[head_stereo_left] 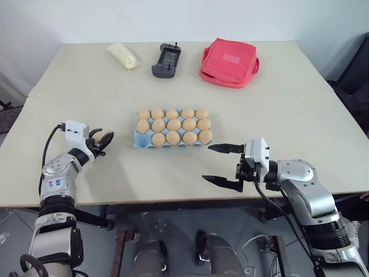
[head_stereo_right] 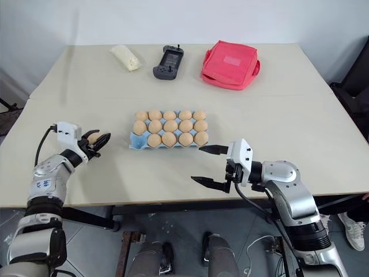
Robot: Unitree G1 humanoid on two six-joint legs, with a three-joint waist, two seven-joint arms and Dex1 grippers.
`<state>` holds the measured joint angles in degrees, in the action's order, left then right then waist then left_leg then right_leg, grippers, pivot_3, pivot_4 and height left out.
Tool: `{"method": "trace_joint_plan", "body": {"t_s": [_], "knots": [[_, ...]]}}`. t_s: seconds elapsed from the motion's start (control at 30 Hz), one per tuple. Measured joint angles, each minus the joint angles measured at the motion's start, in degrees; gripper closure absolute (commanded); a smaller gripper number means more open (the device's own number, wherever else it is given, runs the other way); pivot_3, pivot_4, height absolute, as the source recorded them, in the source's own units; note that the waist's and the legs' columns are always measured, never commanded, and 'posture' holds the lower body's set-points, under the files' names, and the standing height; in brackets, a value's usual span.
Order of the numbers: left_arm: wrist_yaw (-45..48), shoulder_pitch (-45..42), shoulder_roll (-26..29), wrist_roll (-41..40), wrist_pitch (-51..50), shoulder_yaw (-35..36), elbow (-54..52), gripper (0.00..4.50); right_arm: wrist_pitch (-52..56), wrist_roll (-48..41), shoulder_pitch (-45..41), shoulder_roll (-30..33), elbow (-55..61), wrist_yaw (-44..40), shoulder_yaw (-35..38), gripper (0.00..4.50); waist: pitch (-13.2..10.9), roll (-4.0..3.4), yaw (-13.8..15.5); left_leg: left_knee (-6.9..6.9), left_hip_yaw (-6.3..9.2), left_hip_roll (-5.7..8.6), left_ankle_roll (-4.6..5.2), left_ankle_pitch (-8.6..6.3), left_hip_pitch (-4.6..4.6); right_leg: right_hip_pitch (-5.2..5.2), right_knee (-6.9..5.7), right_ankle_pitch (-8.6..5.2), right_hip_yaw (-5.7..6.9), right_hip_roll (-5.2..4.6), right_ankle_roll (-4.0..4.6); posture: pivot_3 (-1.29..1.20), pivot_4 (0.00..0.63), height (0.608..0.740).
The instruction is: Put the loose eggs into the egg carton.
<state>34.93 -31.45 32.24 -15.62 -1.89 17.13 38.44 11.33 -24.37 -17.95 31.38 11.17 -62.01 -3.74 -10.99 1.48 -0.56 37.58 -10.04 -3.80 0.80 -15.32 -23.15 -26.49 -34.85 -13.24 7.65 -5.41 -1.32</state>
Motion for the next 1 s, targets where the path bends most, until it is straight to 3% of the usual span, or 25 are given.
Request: {"method": "trace_joint_plan", "body": {"t_s": [0.2,0.43,0.53,0.7,1.0], "knots": [[7.76,2.72,-0.47,-6.89,-6.05,-1.38,-19.55,2.10,0.06,0.00,0.12,0.02,0.05,0.45,0.11,0.00,0.00,0.01,0.56,0.17,0.05,0.04,0.01,0.01,-0.01,0.06,-0.10,0.01,-0.05,-0.05,-0.01,0.00,0.150,0.740],[10.40,0.21,-4.86,-5.98,-8.21,-9.49,-23.55,2.10,0.02,0.31,-0.57,-0.26,0.02,1.65,0.01,0.00,0.00,0.01,0.41,0.20,0.03,0.05,0.04,0.05,0.00,0.07,-0.09,0.01,-0.10,-0.02,-0.02,0.00,0.150,0.740],[11.17,-0.15,-5.23,-4.86,-8.07,-11.06,-20.25,1.49,-0.02,0.35,-0.55,-0.27,0.06,2.64,0.03,0.00,0.00,0.01,-0.21,0.20,0.01,0.00,0.12,0.10,0.00,0.02,-0.16,0.00,-0.08,0.05,0.00,0.00,0.150,0.740],[12.04,-0.40,-4.79,-4.78,-6.83,-10.35,-16.95,0.01,-0.02,0.29,0.46,-0.26,2.14,4.30,0.57,0.00,-0.01,0.01,-0.39,0.20,0.08,-0.01,0.20,0.17,-0.01,0.02,-0.19,-0.02,-0.08,0.03,0.04,0.00,0.150,0.740],[15.14,8.55,5.00,-5.57,-5.56,-3.89,-23.02,0.01,0.03,0.20,2.49,0.46,3.00,4.90,2.08,0.00,-0.01,0.01,-1.03,0.14,0.09,-0.02,-0.05,0.01,0.00,0.00,-0.16,-0.05,-0.13,-0.01,0.07,0.00,0.150,0.740]]}}
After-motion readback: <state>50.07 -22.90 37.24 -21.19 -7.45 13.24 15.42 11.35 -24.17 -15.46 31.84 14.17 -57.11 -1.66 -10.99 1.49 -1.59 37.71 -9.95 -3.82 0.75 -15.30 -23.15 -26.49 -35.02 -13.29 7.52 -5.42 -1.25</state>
